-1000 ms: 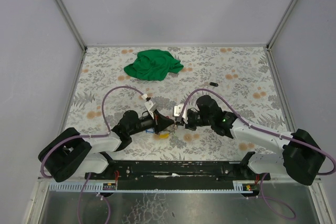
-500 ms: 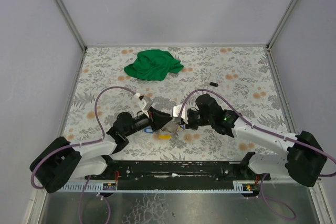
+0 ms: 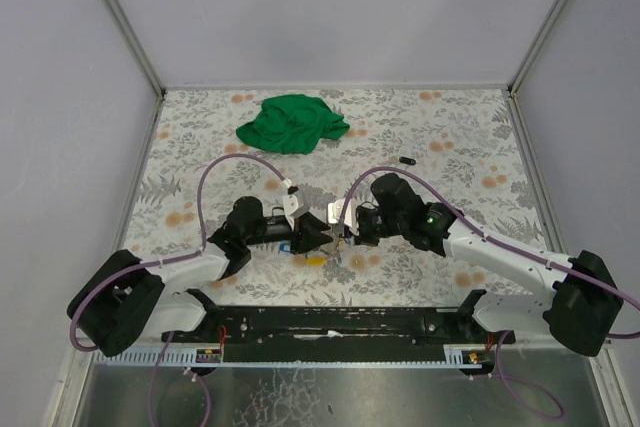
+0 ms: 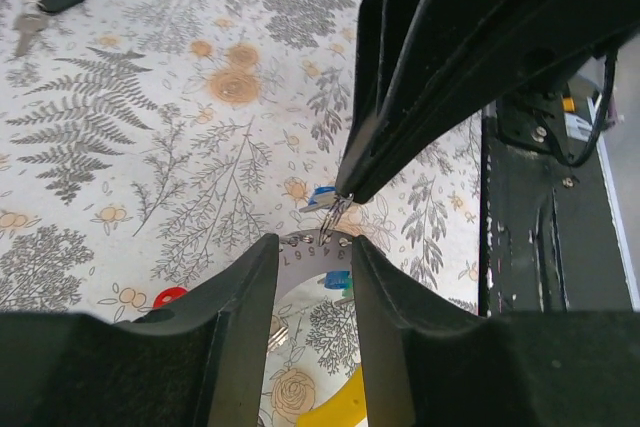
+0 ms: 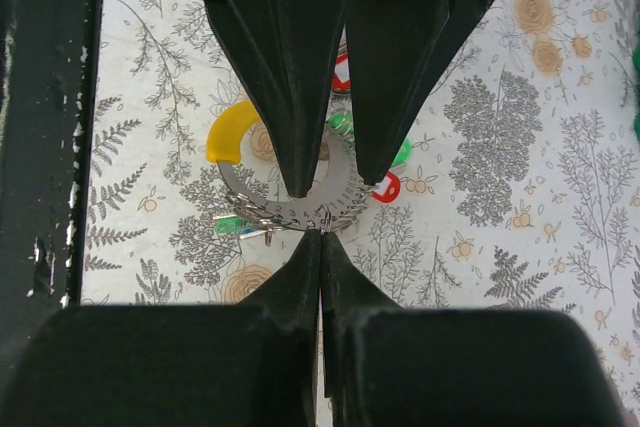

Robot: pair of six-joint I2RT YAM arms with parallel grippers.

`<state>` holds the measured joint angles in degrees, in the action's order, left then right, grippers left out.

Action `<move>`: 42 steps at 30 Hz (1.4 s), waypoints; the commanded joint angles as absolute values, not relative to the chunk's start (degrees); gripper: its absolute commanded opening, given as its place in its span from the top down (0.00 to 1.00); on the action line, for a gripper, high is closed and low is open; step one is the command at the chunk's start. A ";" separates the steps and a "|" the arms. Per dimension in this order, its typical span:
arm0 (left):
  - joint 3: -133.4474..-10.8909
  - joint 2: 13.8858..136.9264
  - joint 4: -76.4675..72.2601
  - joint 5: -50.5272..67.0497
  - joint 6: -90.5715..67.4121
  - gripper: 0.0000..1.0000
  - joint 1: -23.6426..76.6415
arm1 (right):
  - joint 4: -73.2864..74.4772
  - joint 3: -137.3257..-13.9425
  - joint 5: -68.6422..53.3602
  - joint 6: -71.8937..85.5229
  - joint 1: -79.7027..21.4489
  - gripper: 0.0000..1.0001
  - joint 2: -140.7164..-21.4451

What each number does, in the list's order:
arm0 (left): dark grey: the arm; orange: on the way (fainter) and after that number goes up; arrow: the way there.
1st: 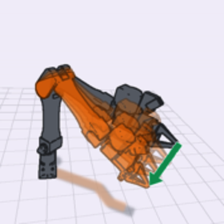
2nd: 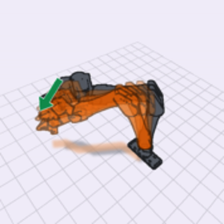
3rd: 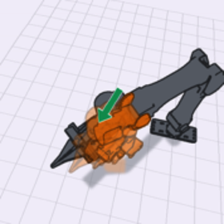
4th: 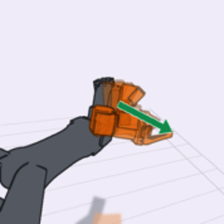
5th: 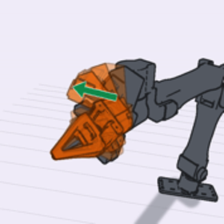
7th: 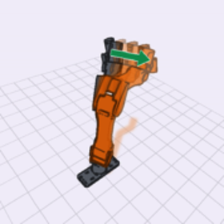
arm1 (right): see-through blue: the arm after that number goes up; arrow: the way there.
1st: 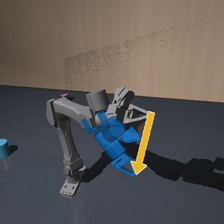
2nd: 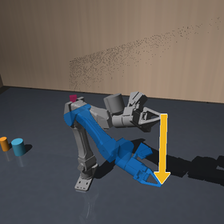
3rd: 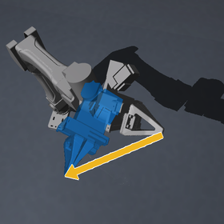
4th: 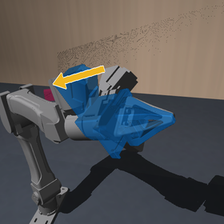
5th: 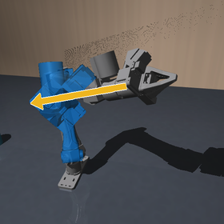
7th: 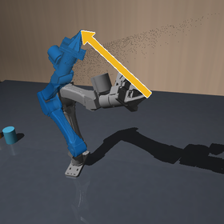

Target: Put the keys on the keyring

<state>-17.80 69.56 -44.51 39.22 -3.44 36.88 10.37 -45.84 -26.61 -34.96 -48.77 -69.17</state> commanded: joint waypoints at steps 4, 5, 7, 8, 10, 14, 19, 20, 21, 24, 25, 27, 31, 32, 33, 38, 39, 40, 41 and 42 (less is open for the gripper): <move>-21.57 72.84 -41.57 47.93 4.01 0.65 36.30 | 10.37 -48.43 -30.22 -36.20 -49.37 1.00 -68.47; -21.80 73.10 -41.57 48.35 4.10 0.65 36.30 | 10.38 -48.43 -30.42 -36.20 -49.35 1.00 -68.54; -22.36 73.89 -41.50 49.40 4.17 0.65 36.36 | 10.44 -48.56 -30.78 -36.14 -49.32 1.00 -68.55; -22.62 74.19 -41.49 49.64 4.27 0.65 36.31 | 10.38 -48.56 -31.03 -36.15 -49.38 1.00 -68.63; -23.19 74.94 -41.20 50.24 4.54 0.66 36.32 | 10.31 -48.49 -31.43 -36.16 -49.35 1.00 -68.56; -23.93 76.46 -41.79 51.95 3.98 0.72 36.30 | 10.23 -48.52 -31.71 -36.12 -49.38 1.00 -68.60; -24.76 78.33 -41.34 53.73 3.98 0.86 36.30 | 10.02 -48.52 -32.08 -35.98 -49.38 1.00 -68.82; -24.98 78.61 -41.09 53.90 4.08 0.89 36.32 | 10.04 -48.47 -32.01 -35.93 -49.37 1.00 -68.77; -24.99 78.64 -40.86 54.00 4.07 0.91 36.31 | 10.11 -48.43 -31.93 -35.87 -49.39 1.00 -68.67; -25.12 78.35 -40.55 54.07 4.22 1.00 36.28 | 10.26 -48.30 -31.85 -35.78 -49.34 1.00 -68.16; -24.99 78.07 -40.48 53.88 4.10 1.00 36.30 | 10.35 -48.21 -31.82 -35.61 -49.34 1.00 -67.89; -24.40 77.36 -41.57 52.40 3.03 1.00 36.31 | 10.39 -47.61 -31.25 -35.22 -49.35 1.00 -67.19; -22.48 76.20 -44.99 47.11 -0.82 1.00 36.07 | 8.65 -44.77 -29.34 -33.33 -49.38 1.00 -64.93; -22.01 76.12 -46.37 46.09 -2.04 1.00 35.92 | 7.70 -43.70 -29.21 -32.79 -49.47 1.00 -64.09; -21.42 75.86 -47.85 45.08 -3.58 1.00 35.76 | 6.72 -42.75 -28.93 -32.16 -49.48 1.00 -63.43; -18.41 75.15 -55.54 40.43 -11.40 1.00 35.66 | 4.24 -39.34 -26.90 -30.23 -49.73 1.00 -62.68; -18.00 75.22 -56.31 39.09 -12.59 1.00 35.68 | 3.80 -38.96 -26.75 -29.81 -49.89 1.00 -62.93; -17.80 75.28 -56.66 37.82 -13.47 1.00 35.72 | 3.18 -38.53 -26.68 -29.44 -50.04 1.00 -63.12; -17.46 75.22 -57.18 36.53 -14.46 1.00 35.69 | 2.40 -38.03 -26.46 -29.04 -50.27 1.00 -63.25; -16.97 75.09 -58.32 35.43 -15.78 1.00 35.73 | 1.46 -37.45 -26.27 -28.60 -50.54 1.00 -63.46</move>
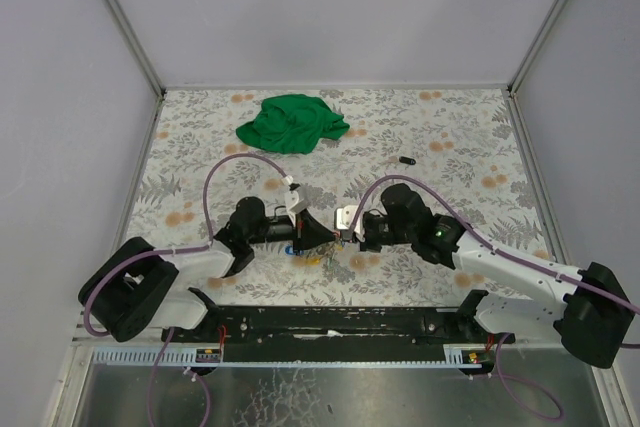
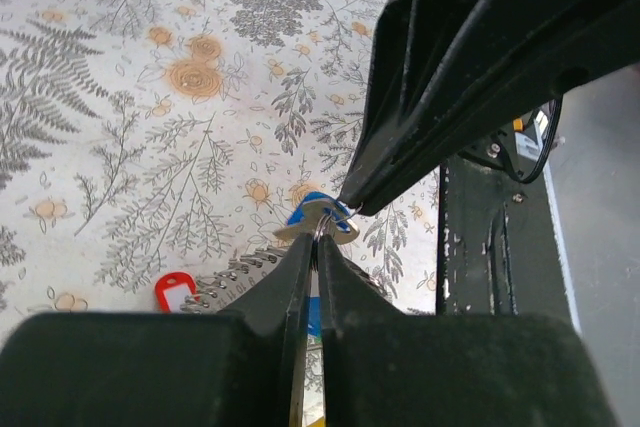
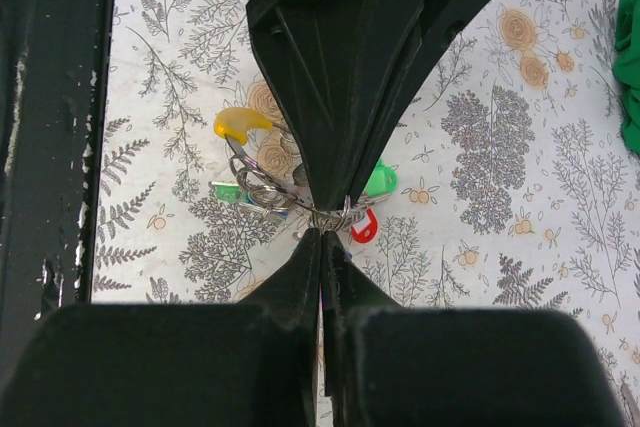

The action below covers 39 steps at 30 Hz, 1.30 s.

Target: Put the keys on the keyring

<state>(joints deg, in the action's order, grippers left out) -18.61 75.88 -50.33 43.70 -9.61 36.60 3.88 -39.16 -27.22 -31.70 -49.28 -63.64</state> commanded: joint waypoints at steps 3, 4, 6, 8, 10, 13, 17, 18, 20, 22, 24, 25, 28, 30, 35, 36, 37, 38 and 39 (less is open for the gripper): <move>-15.47 74.74 -62.01 32.21 -19.64 1.00 35.77 | -0.87 -36.46 -25.52 -27.63 -51.22 1.00 -64.29; -14.92 74.62 -63.03 30.56 -20.80 1.00 35.82 | -1.75 -36.25 -25.23 -27.52 -51.52 1.00 -64.64; -13.64 74.28 -65.62 27.89 -22.96 1.00 36.02 | -3.38 -35.97 -24.77 -27.15 -51.93 1.00 -65.42; -12.46 73.88 -68.06 25.28 -24.95 1.00 36.35 | -4.90 -35.95 -24.47 -26.91 -52.31 1.00 -66.28; -11.50 73.57 -70.13 23.26 -26.44 1.00 36.87 | -6.57 -36.04 -23.99 -26.66 -52.54 1.00 -67.03; -10.42 73.90 -72.59 22.53 -27.92 1.00 37.09 | -6.80 -37.50 -23.32 -26.84 -52.53 1.00 -68.42; -9.67 74.67 -73.81 22.90 -28.84 1.00 37.09 | -4.97 -39.15 -21.82 -28.32 -52.52 1.00 -68.75; -9.40 74.74 -73.76 23.00 -28.88 0.98 37.10 | -4.54 -39.40 -21.35 -28.74 -52.50 1.00 -68.36; -9.21 74.52 -72.43 23.46 -28.03 0.90 37.05 | -3.37 -40.03 -19.97 -29.84 -52.52 1.00 -67.29; -9.67 73.98 -69.92 25.11 -26.28 0.83 36.85 | -1.46 -40.85 -19.08 -31.01 -52.48 1.00 -66.20; -10.63 73.37 -66.63 27.52 -23.69 0.77 36.71 | 0.68 -42.19 -19.17 -32.28 -52.47 1.00 -65.76; -11.12 73.09 -65.06 28.74 -22.46 0.76 36.58 | 1.93 -42.94 -19.38 -32.79 -52.53 1.00 -65.67; -13.22 73.46 -61.53 34.70 -18.14 0.70 35.86 | 4.49 -44.67 -20.13 -34.08 -52.53 1.00 -65.89; -14.93 74.63 -59.76 39.84 -15.49 0.68 35.26 | 5.91 -45.64 -21.03 -34.74 -52.49 1.00 -66.15; -18.39 76.42 -55.10 47.62 -9.29 0.67 34.33 | 8.84 -47.21 -22.68 -35.85 -52.50 1.00 -66.77; -19.00 76.47 -53.28 48.62 -7.62 0.67 34.26 | 9.26 -47.40 -22.96 -35.98 -52.49 1.00 -66.86; -19.51 76.43 -51.96 49.84 -6.20 0.66 34.03 | 9.51 -47.53 -23.22 -36.11 -52.48 1.00 -66.88; -19.83 76.39 -50.87 50.86 -5.14 0.66 34.03 | 9.69 -47.62 -23.39 -36.18 -52.49 1.00 -66.88; -20.12 76.51 -50.55 51.80 -4.53 0.66 33.94 | 9.81 -47.68 -23.64 -36.24 -52.53 1.00 -66.87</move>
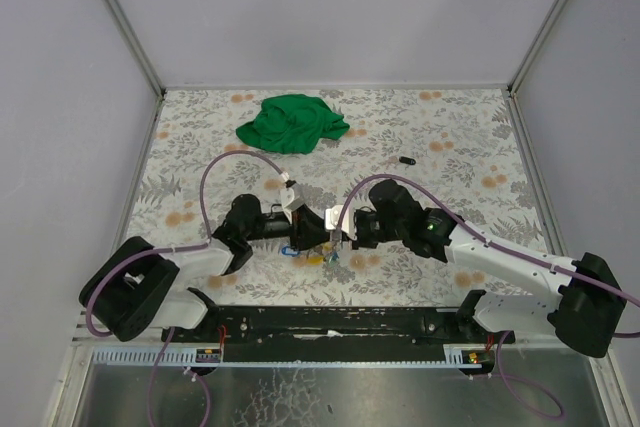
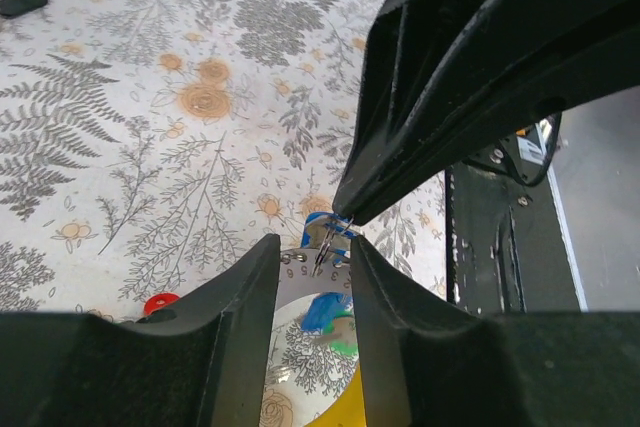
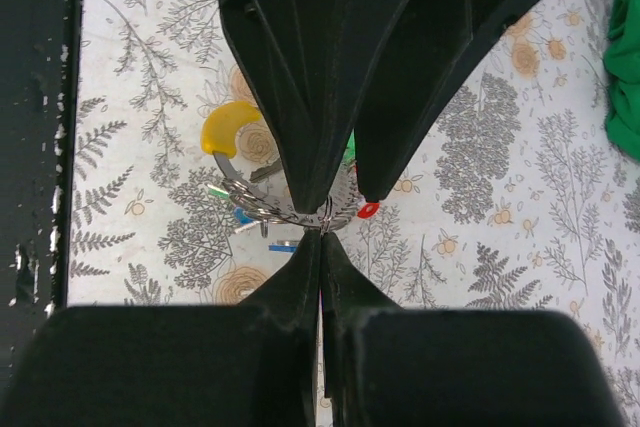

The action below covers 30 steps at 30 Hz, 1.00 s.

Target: Put the keys on the keyring

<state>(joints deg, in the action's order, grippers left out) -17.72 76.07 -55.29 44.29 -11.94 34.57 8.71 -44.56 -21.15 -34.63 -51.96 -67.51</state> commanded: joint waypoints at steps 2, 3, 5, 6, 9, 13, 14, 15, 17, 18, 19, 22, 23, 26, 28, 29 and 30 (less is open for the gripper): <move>-20.69 77.11 -50.01 53.52 -3.89 0.66 33.93 | 9.98 -47.76 -24.13 -36.38 -52.50 1.00 -66.88; -21.08 77.59 -49.72 54.04 -3.65 0.66 33.93 | 10.07 -47.87 -24.31 -36.45 -52.51 1.00 -66.88; -21.62 78.44 -49.49 55.06 -3.20 0.66 33.90 | 10.31 -48.05 -24.70 -36.54 -52.52 1.00 -66.88; -21.95 78.84 -49.49 55.77 -3.09 0.66 33.92 | 10.43 -48.15 -25.01 -36.56 -52.50 1.00 -66.96; -22.74 79.65 -49.34 56.82 -2.78 0.66 33.93 | 10.86 -48.42 -25.84 -36.56 -52.53 1.00 -67.02; -23.16 80.18 -49.33 57.94 -2.76 0.66 33.92 | 11.12 -48.64 -26.46 -36.54 -52.53 1.00 -67.10; -23.26 80.50 -49.57 58.08 -2.93 0.67 33.97 | 11.08 -48.73 -26.69 -36.56 -52.50 1.00 -67.14; -23.31 80.74 -49.88 58.29 -3.29 0.68 33.97 | 11.03 -48.76 -26.99 -36.50 -52.50 1.00 -67.22; -23.61 81.35 -50.39 58.83 -3.80 0.73 34.02 | 11.00 -48.93 -27.39 -36.56 -52.55 1.00 -67.32; -23.76 81.65 -50.65 59.10 -4.05 0.79 34.01 | 11.05 -49.00 -27.49 -36.56 -52.52 1.00 -67.40; -23.87 81.95 -50.76 59.46 -4.20 0.85 34.06 | 11.12 -49.04 -27.46 -36.49 -52.52 1.00 -67.41; -23.80 82.03 -50.33 59.45 -4.21 1.00 34.04 | 11.71 -48.86 -26.68 -36.34 -52.47 1.00 -67.03; -23.70 81.75 -50.07 58.86 -4.08 1.00 34.02 | 11.84 -48.60 -26.30 -36.24 -52.54 1.00 -66.67; -22.89 80.35 -49.99 56.41 -4.57 1.00 33.93 | 11.78 -47.20 -24.95 -35.46 -52.50 1.00 -65.38; -22.25 79.34 -50.72 54.50 -5.54 1.00 33.92 | 11.48 -46.01 -24.14 -34.66 -52.49 1.00 -64.60; -21.37 78.86 -52.02 53.24 -6.65 1.00 33.86 | 11.27 -45.38 -23.83 -34.12 -52.47 1.00 -64.30; -20.79 78.42 -53.37 52.16 -7.81 1.00 33.83 | 10.98 -44.64 -23.43 -33.67 -52.47 1.00 -64.02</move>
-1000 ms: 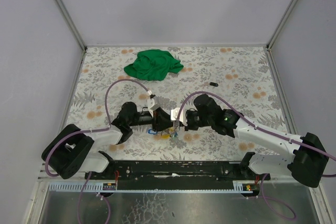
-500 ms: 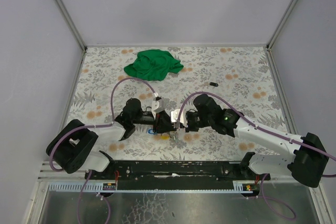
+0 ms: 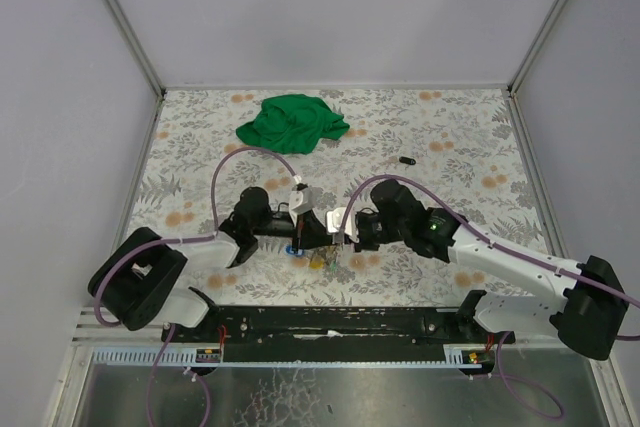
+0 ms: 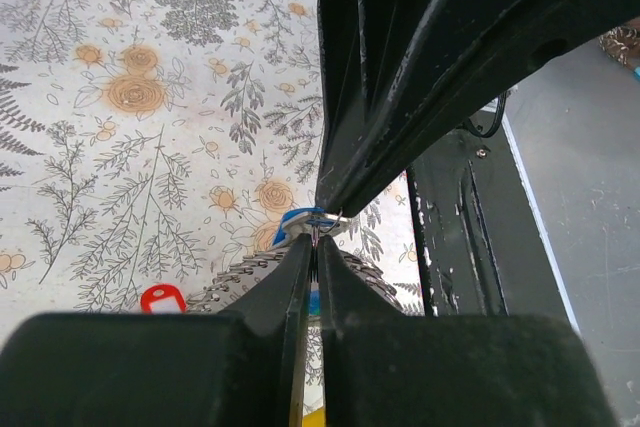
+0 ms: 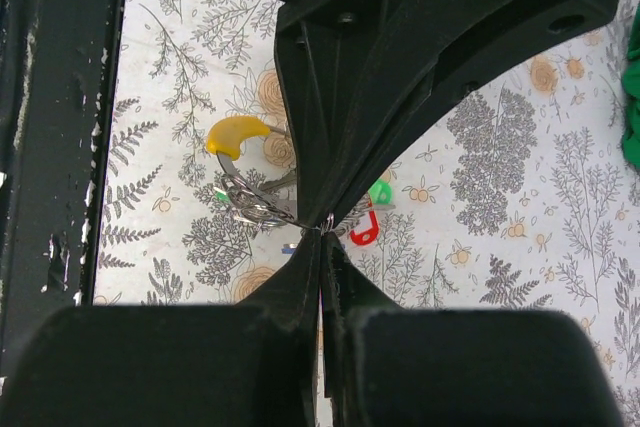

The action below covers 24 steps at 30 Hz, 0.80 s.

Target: Put the keys on the keyring

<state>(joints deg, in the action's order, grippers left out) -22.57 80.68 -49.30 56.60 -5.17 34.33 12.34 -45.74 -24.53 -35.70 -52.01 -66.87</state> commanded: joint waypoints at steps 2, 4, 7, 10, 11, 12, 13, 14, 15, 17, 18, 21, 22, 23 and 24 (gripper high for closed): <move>-19.69 77.79 -55.85 50.24 -10.18 1.00 33.84 | 10.16 -43.28 -22.89 -32.74 -52.49 1.00 -63.74; -19.03 76.98 -56.73 47.14 -12.24 1.00 33.83 | 9.37 -42.08 -22.75 -31.95 -52.55 1.00 -63.87; -18.32 75.37 -56.79 43.05 -14.19 1.00 33.86 | 7.95 -40.75 -22.73 -30.69 -52.52 1.00 -64.40; -17.39 73.75 -57.58 39.11 -16.22 1.00 33.84 | 5.84 -39.41 -22.55 -29.71 -52.48 1.00 -64.52; -16.93 73.52 -58.50 37.99 -17.17 1.00 33.84 | 5.02 -39.07 -22.71 -29.42 -52.49 1.00 -64.51; -16.52 73.47 -59.47 36.86 -18.63 1.00 33.84 | 4.10 -38.78 -22.90 -29.08 -52.52 1.00 -64.54; -16.30 73.48 -60.39 36.01 -19.70 1.00 33.84 | 3.24 -38.50 -23.12 -28.86 -52.55 1.00 -64.70; -15.88 73.65 -61.70 35.25 -20.95 1.00 33.84 | 2.27 -38.35 -23.30 -28.71 -52.56 1.00 -64.88; -15.44 73.84 -63.23 34.31 -22.20 1.00 33.87 | 1.50 -38.29 -23.60 -28.53 -52.58 1.00 -65.17; -14.28 74.35 -66.34 32.40 -24.38 1.00 33.92 | 0.44 -38.54 -24.30 -28.30 -52.72 1.00 -65.90; -13.90 74.66 -68.14 31.82 -25.22 1.00 33.97 | 0.03 -38.71 -24.48 -28.30 -52.66 1.00 -66.26; -13.41 75.40 -70.11 31.26 -26.69 1.00 34.05 | -0.80 -39.09 -24.08 -28.42 -52.73 1.00 -66.70; -13.49 75.36 -69.64 31.28 -26.55 1.00 34.06 | -0.89 -39.24 -23.39 -28.53 -52.67 1.00 -66.64; -13.53 75.28 -68.77 31.20 -26.09 1.00 34.02 | -0.95 -39.39 -22.75 -28.64 -52.68 1.00 -66.54; -13.53 75.03 -67.83 30.78 -25.47 1.00 33.96 | -0.84 -39.60 -21.72 -28.60 -52.66 1.00 -66.53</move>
